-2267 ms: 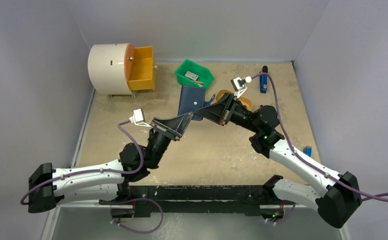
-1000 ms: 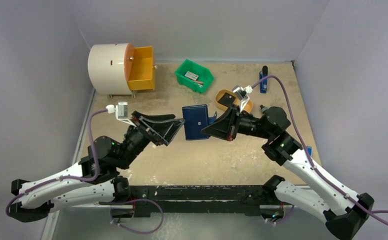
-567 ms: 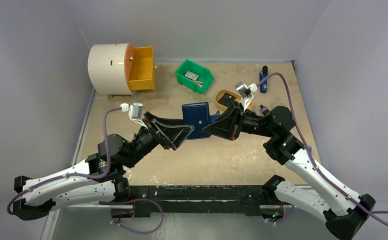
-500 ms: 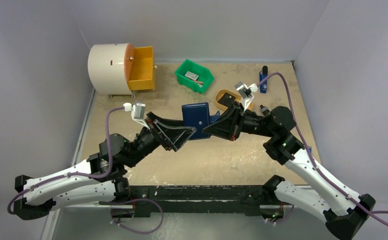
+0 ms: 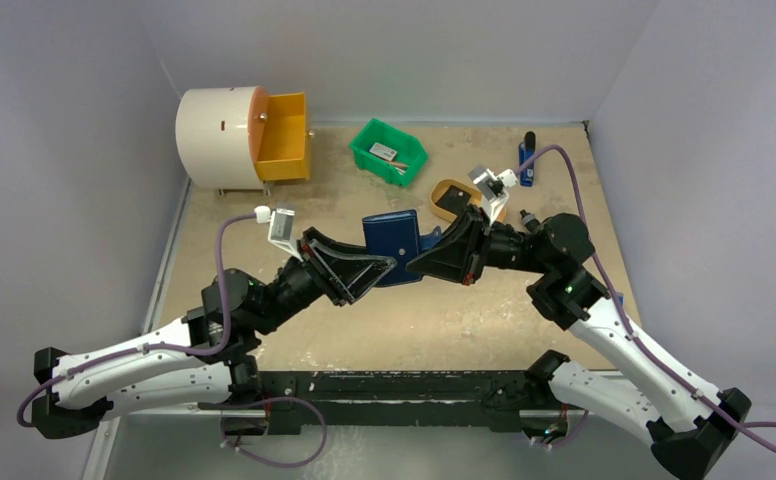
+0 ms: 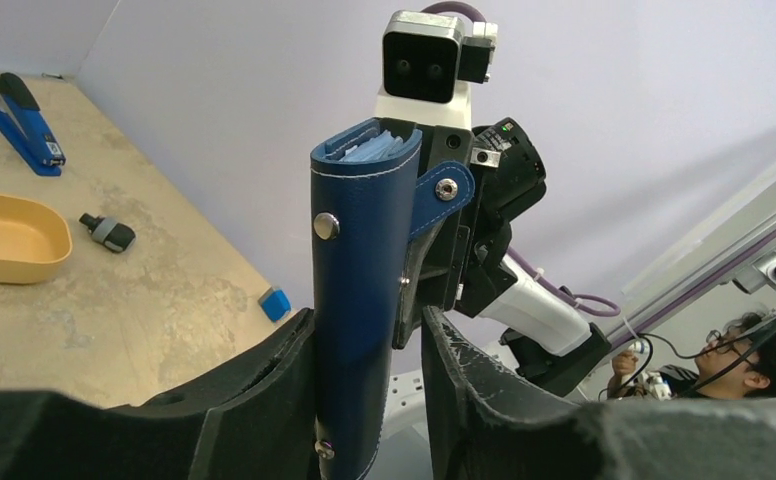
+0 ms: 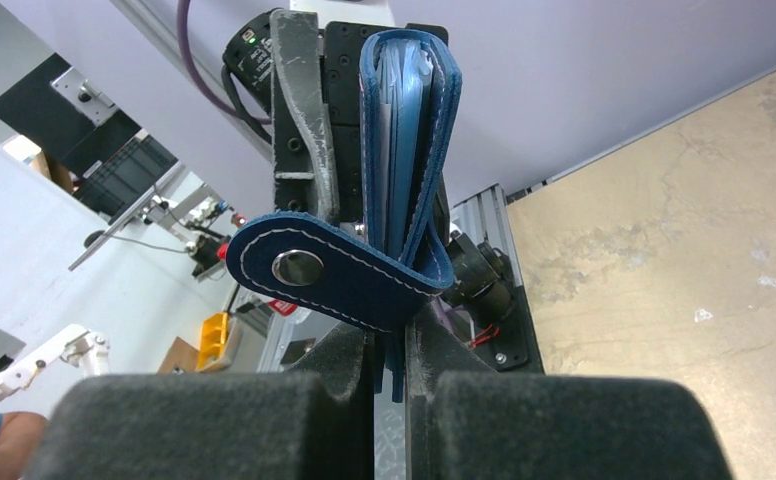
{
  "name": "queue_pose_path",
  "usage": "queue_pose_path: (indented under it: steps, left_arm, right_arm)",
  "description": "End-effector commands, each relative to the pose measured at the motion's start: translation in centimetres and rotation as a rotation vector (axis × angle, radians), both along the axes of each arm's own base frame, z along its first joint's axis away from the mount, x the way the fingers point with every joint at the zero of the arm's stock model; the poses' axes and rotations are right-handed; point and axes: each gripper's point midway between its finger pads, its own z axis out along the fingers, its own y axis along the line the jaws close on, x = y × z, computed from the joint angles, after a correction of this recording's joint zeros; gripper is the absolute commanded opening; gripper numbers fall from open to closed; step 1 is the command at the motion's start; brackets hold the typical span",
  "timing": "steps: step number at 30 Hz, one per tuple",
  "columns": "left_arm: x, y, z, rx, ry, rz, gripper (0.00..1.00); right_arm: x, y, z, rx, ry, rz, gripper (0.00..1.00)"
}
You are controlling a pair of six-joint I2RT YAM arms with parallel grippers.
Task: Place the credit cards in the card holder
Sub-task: Close the card holder at the center of the board.
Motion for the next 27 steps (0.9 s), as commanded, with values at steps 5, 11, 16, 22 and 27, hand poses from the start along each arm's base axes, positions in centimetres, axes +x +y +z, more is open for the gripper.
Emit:
queue_pose_path:
  steps: [5,11,16,22,27]
  left_arm:
    - [-1.0,0.2,2.2,-0.09,-0.031,-0.048,0.24]
    - [-0.9,-0.1,2.1,-0.086,-0.032,-0.05,0.05]
    - [-0.3,0.0,1.7,-0.076,-0.024,-0.015,0.0]
    - [2.9,1.6,0.3,-0.008,0.038,0.182,0.0]
    - [4.5,1.4,-2.6,0.052,0.084,0.261,0.0]
  right_arm:
    - [-1.5,-0.7,2.8,0.074,-0.108,0.035,0.0]
    - [-1.6,-0.6,2.6,0.069,-0.106,0.045,0.0]
    - [-1.0,-0.6,1.7,0.023,-0.107,0.005,0.21]
    - [3.2,-3.3,-0.5,-0.155,-0.109,-0.337,0.72]
    - [5.7,-7.3,-4.9,-0.309,0.005,-0.613,0.75]
